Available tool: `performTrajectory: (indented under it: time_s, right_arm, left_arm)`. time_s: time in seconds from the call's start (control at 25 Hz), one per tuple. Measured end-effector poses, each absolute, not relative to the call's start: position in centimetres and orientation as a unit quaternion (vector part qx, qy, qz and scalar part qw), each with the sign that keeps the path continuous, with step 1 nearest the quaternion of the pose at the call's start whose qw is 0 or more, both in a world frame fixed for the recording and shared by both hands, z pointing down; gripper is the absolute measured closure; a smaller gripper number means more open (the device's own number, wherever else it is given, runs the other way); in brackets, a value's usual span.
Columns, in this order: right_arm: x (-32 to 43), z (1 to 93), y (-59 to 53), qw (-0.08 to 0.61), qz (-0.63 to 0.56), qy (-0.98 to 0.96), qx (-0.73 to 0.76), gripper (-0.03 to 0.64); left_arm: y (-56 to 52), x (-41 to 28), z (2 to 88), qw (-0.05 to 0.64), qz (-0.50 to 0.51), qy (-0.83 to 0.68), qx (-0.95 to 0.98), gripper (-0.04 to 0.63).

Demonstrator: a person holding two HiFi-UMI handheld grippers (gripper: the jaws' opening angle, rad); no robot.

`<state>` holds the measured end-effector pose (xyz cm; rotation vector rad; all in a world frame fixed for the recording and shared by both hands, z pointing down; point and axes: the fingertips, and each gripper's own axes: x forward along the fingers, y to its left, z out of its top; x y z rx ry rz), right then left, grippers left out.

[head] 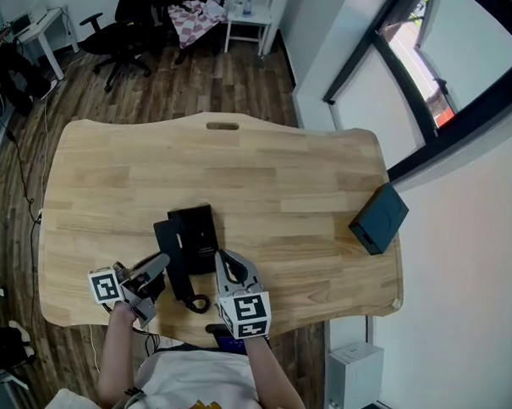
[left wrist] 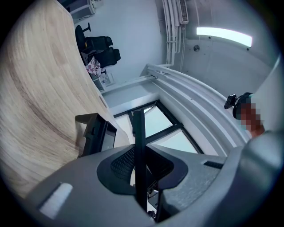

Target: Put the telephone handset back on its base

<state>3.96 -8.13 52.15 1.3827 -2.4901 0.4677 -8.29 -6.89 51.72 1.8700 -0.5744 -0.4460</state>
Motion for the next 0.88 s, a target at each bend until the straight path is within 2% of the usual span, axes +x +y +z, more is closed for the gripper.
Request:
performTrajectory:
  time_s: [0.88]
  right_arm:
    - [4.6,55.2,-10.2,0.133,0.196,-0.859,0.453,0.611]
  left_arm:
    - [-8.4,-7.4,55.2,0.553,-0.187,-0.246,0.774,0.523]
